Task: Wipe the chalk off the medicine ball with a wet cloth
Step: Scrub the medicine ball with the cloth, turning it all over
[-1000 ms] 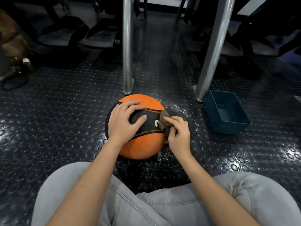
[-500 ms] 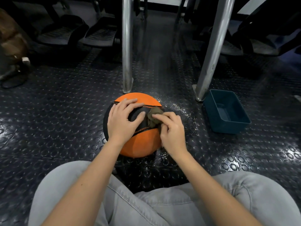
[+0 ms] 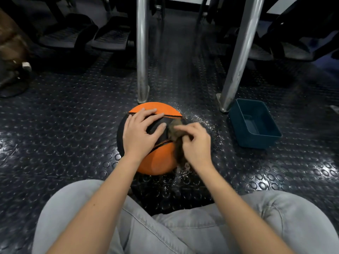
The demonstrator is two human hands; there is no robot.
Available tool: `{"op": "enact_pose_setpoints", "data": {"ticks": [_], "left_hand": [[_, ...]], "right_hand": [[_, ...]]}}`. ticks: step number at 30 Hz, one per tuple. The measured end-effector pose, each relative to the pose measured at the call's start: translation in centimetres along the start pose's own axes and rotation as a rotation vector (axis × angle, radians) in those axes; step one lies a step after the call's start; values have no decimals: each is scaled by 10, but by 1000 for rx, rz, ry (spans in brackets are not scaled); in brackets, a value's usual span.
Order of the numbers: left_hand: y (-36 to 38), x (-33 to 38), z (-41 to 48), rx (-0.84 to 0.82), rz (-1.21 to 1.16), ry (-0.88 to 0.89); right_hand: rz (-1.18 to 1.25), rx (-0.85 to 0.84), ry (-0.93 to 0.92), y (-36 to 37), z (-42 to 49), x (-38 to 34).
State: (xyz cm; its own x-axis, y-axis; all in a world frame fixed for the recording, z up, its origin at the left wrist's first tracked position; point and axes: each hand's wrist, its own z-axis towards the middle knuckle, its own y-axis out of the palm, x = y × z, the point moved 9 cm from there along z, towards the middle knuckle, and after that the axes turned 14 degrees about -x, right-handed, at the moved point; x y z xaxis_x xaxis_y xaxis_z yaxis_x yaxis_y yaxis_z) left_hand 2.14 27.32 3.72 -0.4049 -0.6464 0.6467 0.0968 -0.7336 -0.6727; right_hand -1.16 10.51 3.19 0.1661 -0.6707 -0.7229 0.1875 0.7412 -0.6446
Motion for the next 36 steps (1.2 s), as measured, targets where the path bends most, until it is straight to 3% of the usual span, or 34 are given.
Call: {"op": "enact_pose_setpoints", "data": {"ticks": [5, 11, 18, 21, 25, 32, 36], "left_hand": [[3, 5, -5, 12, 7, -7], [-2, -2, -4, 33, -33, 5], [1, 7, -8, 28, -35, 24], [-3, 1, -7, 42, -46, 14], [-8, -9, -4, 12, -122, 2], [-4, -3, 0, -4, -82, 22], [-11, -14, -5, 6, -115, -2]], "right_hand": [[-8, -42, 149, -10, 40, 24], [-71, -42, -34, 10, -22, -15], [32, -21, 217, -10, 40, 36], [5, 66, 108, -1, 1, 12], [-31, 62, -27, 7, -16, -10], [124, 19, 354, 1, 35, 70], [128, 29, 181, 5, 8, 27]]}}
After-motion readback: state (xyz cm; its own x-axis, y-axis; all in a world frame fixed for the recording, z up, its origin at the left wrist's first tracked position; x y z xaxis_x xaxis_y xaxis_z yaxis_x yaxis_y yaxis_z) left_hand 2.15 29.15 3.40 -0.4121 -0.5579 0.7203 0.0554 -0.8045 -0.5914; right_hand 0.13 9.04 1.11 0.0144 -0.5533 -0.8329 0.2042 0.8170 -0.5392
